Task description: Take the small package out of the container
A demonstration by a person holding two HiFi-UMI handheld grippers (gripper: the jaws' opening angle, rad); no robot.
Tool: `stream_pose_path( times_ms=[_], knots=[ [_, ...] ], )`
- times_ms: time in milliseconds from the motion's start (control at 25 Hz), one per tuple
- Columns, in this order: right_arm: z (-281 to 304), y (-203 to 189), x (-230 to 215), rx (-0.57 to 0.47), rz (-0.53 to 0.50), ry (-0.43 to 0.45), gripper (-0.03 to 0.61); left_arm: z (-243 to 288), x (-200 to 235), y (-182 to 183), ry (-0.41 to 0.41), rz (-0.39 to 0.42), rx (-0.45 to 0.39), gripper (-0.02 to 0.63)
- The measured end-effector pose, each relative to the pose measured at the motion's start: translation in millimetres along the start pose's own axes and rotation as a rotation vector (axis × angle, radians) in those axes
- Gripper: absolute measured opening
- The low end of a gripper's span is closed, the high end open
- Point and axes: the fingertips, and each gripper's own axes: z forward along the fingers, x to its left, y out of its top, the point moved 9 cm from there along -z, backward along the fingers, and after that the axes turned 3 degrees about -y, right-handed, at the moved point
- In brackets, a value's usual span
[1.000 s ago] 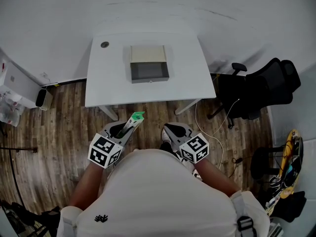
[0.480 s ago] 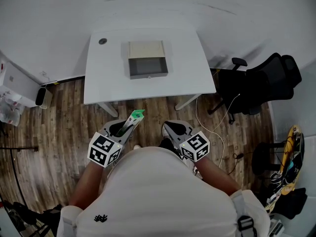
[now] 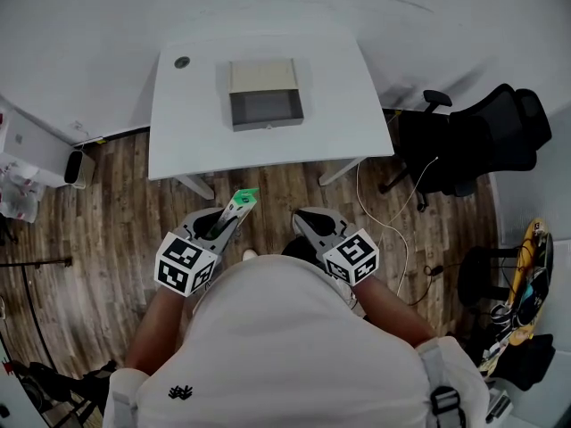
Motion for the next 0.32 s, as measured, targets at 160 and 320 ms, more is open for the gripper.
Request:
stream_pose_path(
  times_ms=[160,320],
  knots=[
    [4.6,2.1,-12.6,-0.001,0.002,0.012,0.006,9.8,3.1,6.8,0.009,-0.007,0.006,0.095],
    [8.9,8.2,-35.4,-0.007,-0.008,0.015,0.006,26.0,9.1,18.0,0.019,-0.013,-0.001,0.095]
  ],
)
